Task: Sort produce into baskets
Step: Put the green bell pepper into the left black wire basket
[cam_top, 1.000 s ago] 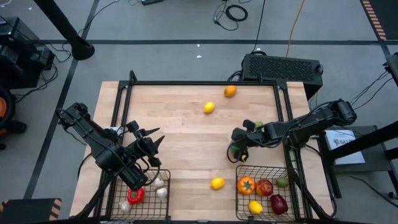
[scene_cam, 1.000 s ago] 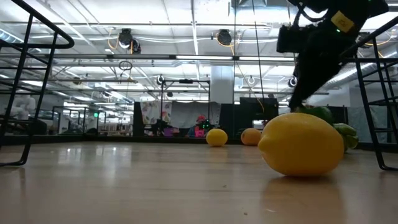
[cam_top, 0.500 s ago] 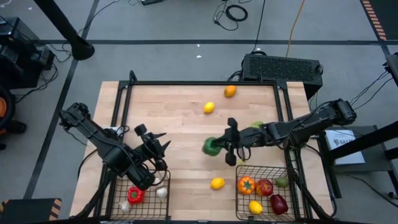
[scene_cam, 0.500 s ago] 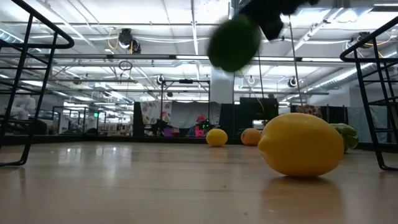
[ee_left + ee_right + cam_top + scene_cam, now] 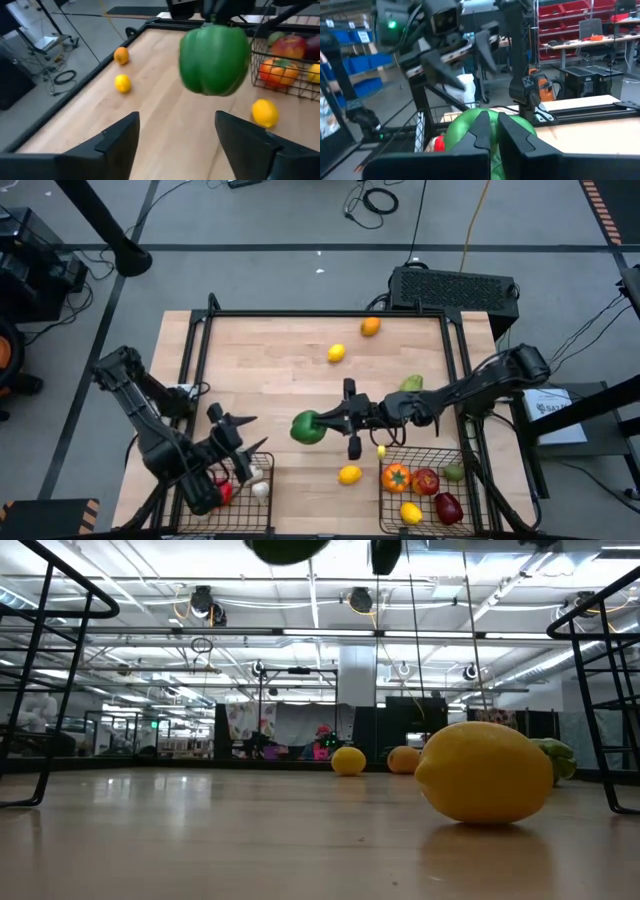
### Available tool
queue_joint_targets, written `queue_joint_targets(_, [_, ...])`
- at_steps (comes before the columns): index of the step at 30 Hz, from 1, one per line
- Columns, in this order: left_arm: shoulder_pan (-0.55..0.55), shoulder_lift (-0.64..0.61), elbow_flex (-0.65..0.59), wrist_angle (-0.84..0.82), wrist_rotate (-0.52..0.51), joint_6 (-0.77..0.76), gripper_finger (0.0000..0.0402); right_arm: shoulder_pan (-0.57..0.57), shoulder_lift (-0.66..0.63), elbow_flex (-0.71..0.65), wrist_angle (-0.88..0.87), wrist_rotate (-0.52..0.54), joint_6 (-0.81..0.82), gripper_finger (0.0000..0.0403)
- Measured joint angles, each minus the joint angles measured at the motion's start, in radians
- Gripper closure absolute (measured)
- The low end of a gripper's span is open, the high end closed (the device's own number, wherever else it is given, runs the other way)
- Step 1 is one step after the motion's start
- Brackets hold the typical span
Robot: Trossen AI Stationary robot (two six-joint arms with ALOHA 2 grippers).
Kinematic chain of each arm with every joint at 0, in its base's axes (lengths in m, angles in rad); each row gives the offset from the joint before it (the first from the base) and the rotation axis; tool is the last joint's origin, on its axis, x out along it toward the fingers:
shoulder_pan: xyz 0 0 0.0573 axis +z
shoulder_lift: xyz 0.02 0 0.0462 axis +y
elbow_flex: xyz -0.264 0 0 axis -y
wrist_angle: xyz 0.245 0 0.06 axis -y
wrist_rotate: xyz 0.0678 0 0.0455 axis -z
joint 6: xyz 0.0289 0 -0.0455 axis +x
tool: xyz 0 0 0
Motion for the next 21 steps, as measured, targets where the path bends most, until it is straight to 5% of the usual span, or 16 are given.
queue_joint_targets(13, [-0.01,0.013,-0.106,0.21,-0.072,0.031,0.0059,-0.026,0.118,0.003,0.211,0.003,0.098,0.0395])
queue_joint_targets(21, [0.02,0.013,-0.106,0.247,-0.079,0.129,0.0056,-0.034,0.188,0.128,0.064,0.0,0.065,0.0395])
